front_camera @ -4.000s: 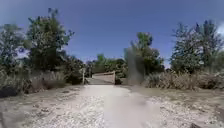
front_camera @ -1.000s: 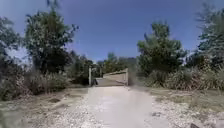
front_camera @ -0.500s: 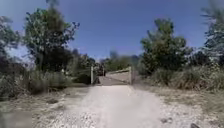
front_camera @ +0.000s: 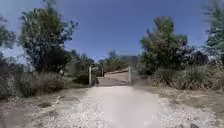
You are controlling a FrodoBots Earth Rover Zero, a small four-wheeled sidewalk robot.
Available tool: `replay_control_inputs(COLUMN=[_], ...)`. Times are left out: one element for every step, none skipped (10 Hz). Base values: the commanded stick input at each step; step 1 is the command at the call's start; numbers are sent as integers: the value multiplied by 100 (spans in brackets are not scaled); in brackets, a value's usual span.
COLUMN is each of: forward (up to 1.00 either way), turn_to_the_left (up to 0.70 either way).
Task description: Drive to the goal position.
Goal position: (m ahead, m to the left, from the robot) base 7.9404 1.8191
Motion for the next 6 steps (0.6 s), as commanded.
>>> replay_control_inputs(forward=[45, 45, 45, 45, 45, 45], turn_to_the_left=[3, 2, 2, 2, 2, 2])
